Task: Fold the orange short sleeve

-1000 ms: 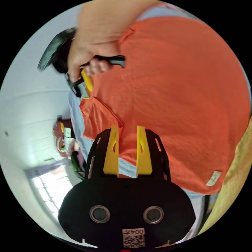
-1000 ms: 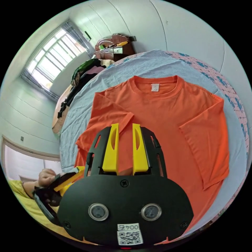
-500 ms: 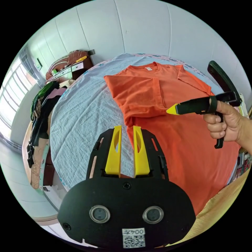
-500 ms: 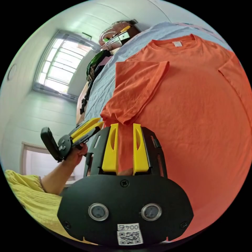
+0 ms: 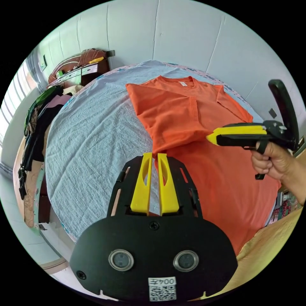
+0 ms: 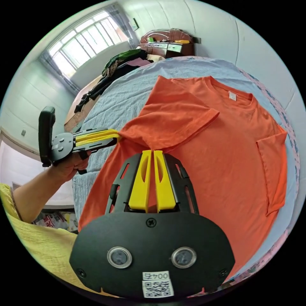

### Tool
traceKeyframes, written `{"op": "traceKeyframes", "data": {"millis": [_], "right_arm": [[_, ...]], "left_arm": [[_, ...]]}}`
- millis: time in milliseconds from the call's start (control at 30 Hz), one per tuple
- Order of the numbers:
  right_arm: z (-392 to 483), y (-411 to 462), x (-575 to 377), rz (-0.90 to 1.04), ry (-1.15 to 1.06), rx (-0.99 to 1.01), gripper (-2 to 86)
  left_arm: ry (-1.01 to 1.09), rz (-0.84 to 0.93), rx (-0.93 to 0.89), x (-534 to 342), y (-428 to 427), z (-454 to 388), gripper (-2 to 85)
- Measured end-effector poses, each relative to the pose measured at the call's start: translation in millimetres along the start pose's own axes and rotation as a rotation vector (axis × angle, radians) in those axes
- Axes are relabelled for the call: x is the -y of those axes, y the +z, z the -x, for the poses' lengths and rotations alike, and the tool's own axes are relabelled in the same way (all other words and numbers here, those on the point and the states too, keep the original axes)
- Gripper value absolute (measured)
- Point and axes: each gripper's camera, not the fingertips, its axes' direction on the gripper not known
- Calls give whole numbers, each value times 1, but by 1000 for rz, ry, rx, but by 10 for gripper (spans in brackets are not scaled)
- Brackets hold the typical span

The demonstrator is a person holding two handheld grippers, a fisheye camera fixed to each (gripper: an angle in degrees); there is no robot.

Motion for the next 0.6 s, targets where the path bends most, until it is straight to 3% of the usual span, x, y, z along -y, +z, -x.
{"op": "traceKeyframes", "data": {"millis": [200,367,600], "right_arm": [[9,12,-10,87,-130,-84,15],[-3,27,-18,79,-25,-13,37],[-33,-6,-24,48,33,46,80]], "left_arm": [[136,13,86,-11,7,-9,30],[227,27,152,-17,6,-18,33],[181,-17,184,-31,-28,-2,31]]}}
